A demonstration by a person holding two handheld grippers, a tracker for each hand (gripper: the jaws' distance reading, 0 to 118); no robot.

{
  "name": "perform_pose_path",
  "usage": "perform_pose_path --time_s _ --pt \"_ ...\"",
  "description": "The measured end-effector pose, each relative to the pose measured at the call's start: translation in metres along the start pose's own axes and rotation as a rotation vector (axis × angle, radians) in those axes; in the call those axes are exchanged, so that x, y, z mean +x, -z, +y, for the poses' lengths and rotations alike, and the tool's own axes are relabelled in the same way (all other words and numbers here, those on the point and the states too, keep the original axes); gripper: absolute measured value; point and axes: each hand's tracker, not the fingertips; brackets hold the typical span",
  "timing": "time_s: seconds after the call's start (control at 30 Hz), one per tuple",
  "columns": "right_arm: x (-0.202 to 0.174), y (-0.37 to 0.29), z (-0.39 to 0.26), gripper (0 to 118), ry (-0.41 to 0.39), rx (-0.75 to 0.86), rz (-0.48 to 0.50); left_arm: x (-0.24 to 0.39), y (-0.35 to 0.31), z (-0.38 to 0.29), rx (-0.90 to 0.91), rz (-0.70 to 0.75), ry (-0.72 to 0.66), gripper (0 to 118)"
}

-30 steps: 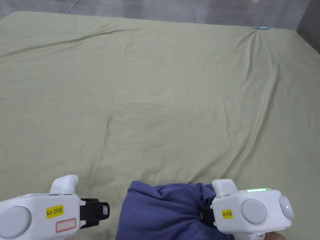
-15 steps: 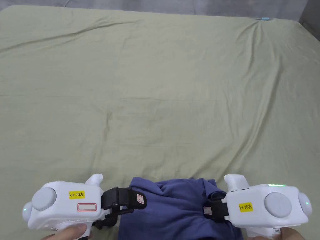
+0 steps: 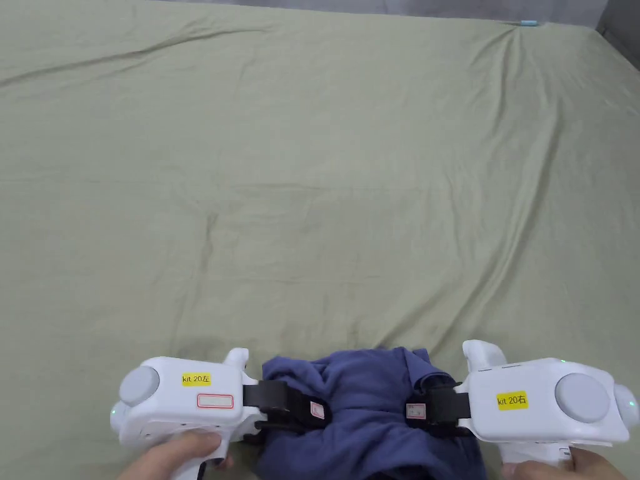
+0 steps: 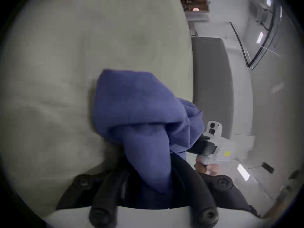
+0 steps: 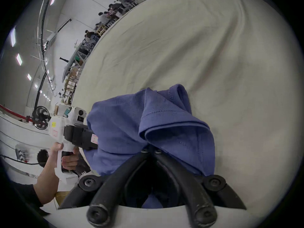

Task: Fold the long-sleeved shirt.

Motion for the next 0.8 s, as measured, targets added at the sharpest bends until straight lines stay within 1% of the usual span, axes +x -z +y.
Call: perform_pose_path --time_s 0.03,0.1,0.17,0.27,0.3,0.37,0.4,0.47,0.53,0.6,0.7,0.77,0.8 --pt "0.000 -0.001 0.000 0 0.000 0.002 -0.004 0.003 -0.010 0.001 0.027 -0.090 -0.023 6" --pt "-0.003 -0.002 0.000 0 0.010 0.003 -0.007 0.010 -0.027 0.000 0.069 -0.033 0.040 6" --pt "-0.011 -0.004 -0.001 0 0.018 0.005 -0.019 0.016 -0.042 -0.003 0.067 -0.002 0.059 6" --pt "-0.040 -0.013 0.000 0 0.035 0.010 -0.053 0.033 -0.062 -0.007 0.094 0.050 0.103 6" --pt "-0.054 -0.015 -0.001 0 0.031 0.021 -0.067 0.039 -0.070 -0.008 0.101 0.088 0.131 6" --pt "-0.086 -0.015 -0.004 0 -0.008 0.022 -0.157 0.053 -0.084 -0.009 0.101 0.134 0.194 6" --pt "-0.103 -0.014 -0.006 0 -0.031 0.028 -0.187 0.056 -0.092 -0.009 0.096 0.156 0.204 6" --pt "-0.137 -0.009 -0.010 0 -0.050 0.054 -0.204 0.058 -0.115 -0.008 0.106 0.182 0.205 6" --pt "-0.172 0.005 -0.015 0 -0.039 0.066 -0.230 0.062 -0.142 -0.012 0.132 0.269 0.235 6" --pt "-0.208 0.026 -0.019 0 -0.053 0.070 -0.248 0.057 -0.180 -0.012 0.166 0.342 0.239 6" --pt "-0.264 0.062 -0.022 0 -0.077 0.062 -0.228 0.041 -0.243 -0.009 0.213 0.459 0.220 6" --pt "-0.303 0.083 -0.024 0 -0.101 0.058 -0.169 0.028 -0.280 -0.008 0.226 0.528 0.204 6" --pt "-0.325 0.092 -0.026 0 -0.119 0.054 -0.158 0.022 -0.300 -0.009 0.236 0.571 0.205 6"
